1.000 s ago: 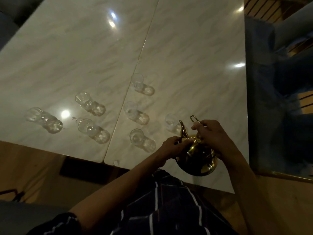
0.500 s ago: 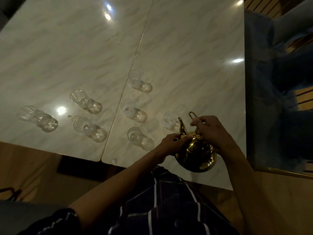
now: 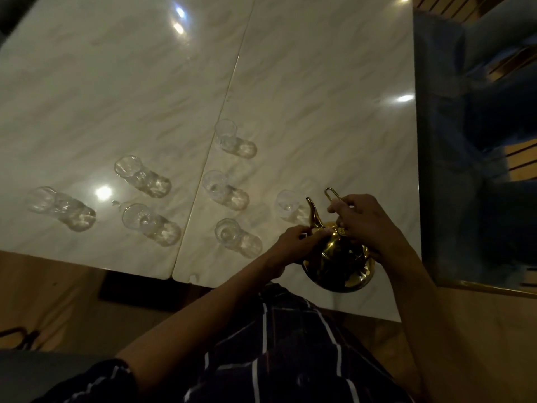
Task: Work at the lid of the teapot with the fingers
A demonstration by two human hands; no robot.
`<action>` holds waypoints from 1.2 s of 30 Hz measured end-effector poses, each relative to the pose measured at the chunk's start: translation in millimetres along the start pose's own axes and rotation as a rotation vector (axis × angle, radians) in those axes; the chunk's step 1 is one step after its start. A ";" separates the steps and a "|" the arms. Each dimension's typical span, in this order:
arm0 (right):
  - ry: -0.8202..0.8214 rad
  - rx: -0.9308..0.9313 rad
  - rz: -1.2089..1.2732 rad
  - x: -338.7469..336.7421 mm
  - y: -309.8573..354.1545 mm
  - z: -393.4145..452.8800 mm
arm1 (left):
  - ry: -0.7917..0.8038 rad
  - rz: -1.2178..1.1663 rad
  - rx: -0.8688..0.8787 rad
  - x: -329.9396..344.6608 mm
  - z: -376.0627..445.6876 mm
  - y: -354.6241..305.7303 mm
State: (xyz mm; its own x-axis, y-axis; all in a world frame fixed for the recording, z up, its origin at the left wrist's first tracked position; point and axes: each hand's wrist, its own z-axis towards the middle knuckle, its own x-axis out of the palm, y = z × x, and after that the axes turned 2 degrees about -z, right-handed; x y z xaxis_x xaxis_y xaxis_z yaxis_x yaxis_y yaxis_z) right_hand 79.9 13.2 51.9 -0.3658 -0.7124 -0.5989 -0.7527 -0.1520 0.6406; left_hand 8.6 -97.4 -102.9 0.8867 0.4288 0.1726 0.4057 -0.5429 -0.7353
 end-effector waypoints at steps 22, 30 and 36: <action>0.018 -0.016 -0.068 -8.9 6.3 0.0 | -0.004 0.003 0.008 4.2 0.2 -8.6; 0.021 -0.027 -0.074 -11.3 6.7 -1.0 | -0.004 0.008 0.002 6.6 -2.0 -11.4; 0.024 -0.024 -0.073 -12.2 8.1 -2.8 | 0.005 0.004 0.012 7.2 -3.1 -11.7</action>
State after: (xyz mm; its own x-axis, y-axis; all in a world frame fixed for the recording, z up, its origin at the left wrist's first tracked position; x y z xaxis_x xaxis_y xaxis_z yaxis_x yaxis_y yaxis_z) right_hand 79.8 18.7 65.8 -0.2973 -0.7148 -0.6330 -0.7634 -0.2203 0.6073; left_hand 11.0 -90.3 -91.0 0.8897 0.4226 0.1728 0.3990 -0.5357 -0.7442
